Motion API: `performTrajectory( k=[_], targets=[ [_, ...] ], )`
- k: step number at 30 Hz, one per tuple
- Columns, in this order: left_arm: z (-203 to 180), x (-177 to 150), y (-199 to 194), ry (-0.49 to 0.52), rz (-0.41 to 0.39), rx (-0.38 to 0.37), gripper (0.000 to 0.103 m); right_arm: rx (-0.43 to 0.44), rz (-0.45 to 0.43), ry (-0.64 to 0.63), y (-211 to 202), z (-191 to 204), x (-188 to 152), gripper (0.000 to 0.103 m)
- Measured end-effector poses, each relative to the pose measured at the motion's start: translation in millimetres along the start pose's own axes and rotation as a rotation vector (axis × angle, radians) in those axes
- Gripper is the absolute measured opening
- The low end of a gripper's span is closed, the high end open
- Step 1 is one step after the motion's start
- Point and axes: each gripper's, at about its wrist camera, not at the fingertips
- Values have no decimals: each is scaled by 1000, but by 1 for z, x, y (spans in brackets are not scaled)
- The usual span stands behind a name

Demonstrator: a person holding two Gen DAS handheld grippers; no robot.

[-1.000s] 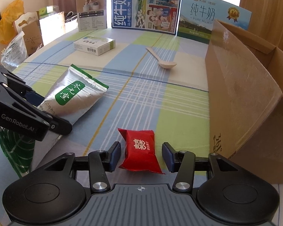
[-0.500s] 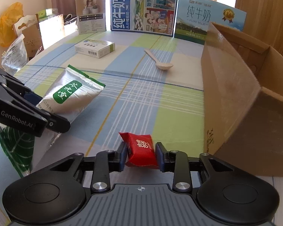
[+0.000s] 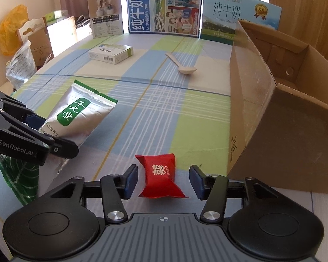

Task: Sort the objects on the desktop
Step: 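Carry the snack bag with the left tool while the right tool carries the packet to the box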

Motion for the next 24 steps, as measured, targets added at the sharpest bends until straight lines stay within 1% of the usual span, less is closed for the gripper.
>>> performTrajectory(
  k=[4, 7, 8, 9, 10, 12, 24],
  targets=[
    [0, 1, 3, 5, 2, -2, 49, 15, 16, -10, 12, 0, 0, 49],
    [-1, 2, 5, 11, 3, -2, 49, 12, -1, -18, 17, 1, -2, 48],
    [-1, 2, 5, 13, 4, -3, 49, 15, -7, -24, 17, 2, -3, 43],
    [-1, 2, 6, 15, 6, -4, 49, 19, -13, -31, 16, 3, -3, 34],
    [-2, 3, 7, 17, 8, -6, 49, 23, -17, -36, 16, 4, -3, 30],
    [-2, 3, 8, 19, 9, -8, 49, 22, -17, -33, 16, 6, -3, 27],
    [-7, 2, -1, 17, -8, -21, 49, -2, -50, -32, -6, 11, -1, 25]
  ],
)
Point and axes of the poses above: each gripper's, at about its wrist camera, not at the fingertips, and y roughly the way its jaws point, z to its left, x to its top, and after that the axes turned 7 degrees about -y, right-handed
